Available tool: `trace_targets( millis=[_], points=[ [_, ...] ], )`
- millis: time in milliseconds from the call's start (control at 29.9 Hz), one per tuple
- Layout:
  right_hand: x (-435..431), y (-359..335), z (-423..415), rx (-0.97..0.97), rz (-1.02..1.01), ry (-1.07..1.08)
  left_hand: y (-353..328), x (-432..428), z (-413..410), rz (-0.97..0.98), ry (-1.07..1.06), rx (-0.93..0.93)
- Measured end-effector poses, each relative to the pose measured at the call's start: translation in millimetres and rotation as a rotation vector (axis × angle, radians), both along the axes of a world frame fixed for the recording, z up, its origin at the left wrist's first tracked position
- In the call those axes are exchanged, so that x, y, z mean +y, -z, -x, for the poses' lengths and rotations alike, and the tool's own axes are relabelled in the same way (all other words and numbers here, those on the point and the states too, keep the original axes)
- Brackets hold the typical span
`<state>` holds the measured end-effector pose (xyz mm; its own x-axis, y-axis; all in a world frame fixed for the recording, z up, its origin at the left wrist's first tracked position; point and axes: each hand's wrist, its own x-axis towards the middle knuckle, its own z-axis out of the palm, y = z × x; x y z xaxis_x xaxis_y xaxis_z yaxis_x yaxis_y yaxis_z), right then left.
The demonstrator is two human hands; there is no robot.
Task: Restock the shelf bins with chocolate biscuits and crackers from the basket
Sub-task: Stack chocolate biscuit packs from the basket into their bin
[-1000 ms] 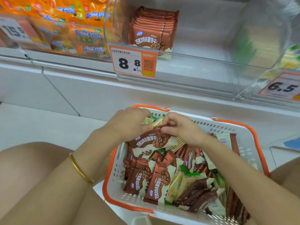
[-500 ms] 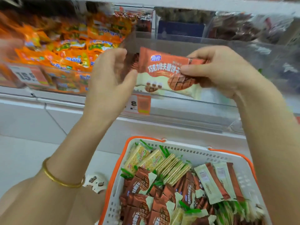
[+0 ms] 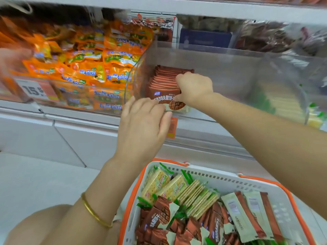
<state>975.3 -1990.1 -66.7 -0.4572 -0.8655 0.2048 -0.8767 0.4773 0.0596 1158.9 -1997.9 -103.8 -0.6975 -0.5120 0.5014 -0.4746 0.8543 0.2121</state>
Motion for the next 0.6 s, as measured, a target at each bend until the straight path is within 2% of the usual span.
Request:
trace_targets(
  millis=[134,234,401,501,602],
  points=[
    [-7,5,-3,0.078,-0.086,-0.04,-1,-1,0,0.029,0.002,0.004],
    [-6,6,-3,0.142,-0.065,-0.03,1,-3,0,0.031,0.007,0.011],
    [2,3,-2,0.059,-0.026,0.012,3,-2,-1,0.054,0.029,0.055],
    [18,-14,-13,0.018,0.078,0.039,1,1,-6,0.088,0.071,0.129],
    [59,-35,-37,-0.088,0.319,-0.001,-5,21,-21,0.15,0.101,0.234]
  ],
)
